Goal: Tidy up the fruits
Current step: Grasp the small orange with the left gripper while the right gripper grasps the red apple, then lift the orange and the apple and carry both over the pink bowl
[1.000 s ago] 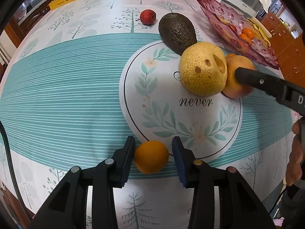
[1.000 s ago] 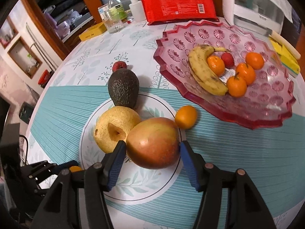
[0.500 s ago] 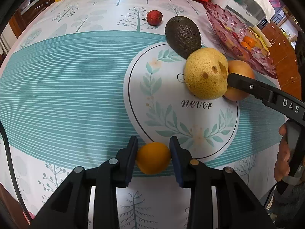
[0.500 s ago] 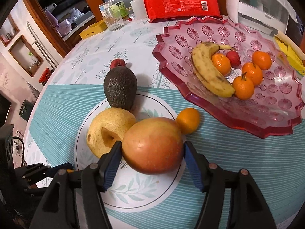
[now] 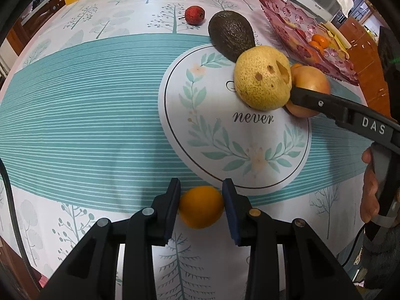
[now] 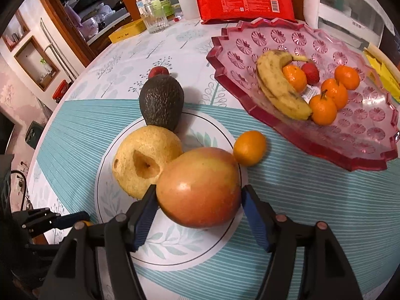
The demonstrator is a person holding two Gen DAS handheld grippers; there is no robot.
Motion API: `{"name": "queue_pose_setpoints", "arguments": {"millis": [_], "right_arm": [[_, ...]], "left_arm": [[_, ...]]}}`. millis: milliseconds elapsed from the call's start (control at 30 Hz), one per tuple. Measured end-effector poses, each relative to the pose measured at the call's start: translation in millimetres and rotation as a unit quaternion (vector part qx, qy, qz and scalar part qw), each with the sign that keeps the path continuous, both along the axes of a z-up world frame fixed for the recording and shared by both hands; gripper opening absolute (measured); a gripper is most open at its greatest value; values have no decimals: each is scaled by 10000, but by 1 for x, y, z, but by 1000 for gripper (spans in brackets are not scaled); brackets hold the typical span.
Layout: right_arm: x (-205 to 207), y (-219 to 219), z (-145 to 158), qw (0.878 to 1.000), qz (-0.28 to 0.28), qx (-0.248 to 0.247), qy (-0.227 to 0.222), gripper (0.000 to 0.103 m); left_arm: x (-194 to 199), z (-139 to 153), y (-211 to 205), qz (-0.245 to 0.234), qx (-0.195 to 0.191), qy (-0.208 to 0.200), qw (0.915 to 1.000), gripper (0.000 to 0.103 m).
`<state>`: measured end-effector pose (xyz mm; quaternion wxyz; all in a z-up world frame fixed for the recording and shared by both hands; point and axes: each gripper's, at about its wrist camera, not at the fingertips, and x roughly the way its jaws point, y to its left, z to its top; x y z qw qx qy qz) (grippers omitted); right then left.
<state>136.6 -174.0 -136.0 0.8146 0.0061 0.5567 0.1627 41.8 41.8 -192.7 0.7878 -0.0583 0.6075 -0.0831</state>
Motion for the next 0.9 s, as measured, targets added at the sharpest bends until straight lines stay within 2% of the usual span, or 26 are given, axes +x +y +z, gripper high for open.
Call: {"name": "queue_pose_setpoints", "arguments": {"millis": [167,300,633,767,900], "right_arm": [[-1,-1,0,10000,29,26,-29,67],[-2,0,0,10000,49,29,-27,66],[-16,-6,5,9997,-87,235,20,66],[-24,-10,15,9992,-155,374,-15,66],[-31,-15,38,9986,-222,426,-208,66]], "left_arm": [[-2,-1,1,-88,55,28,9999,33],[-4,1,-8,-284,264,40,9992,32],[4,18,-14,-186,187,-199,9995,31],[13,33,-16,-196,167,-336,9991,31],[24,58,-20,-255,175,-536,9981,31]]}}
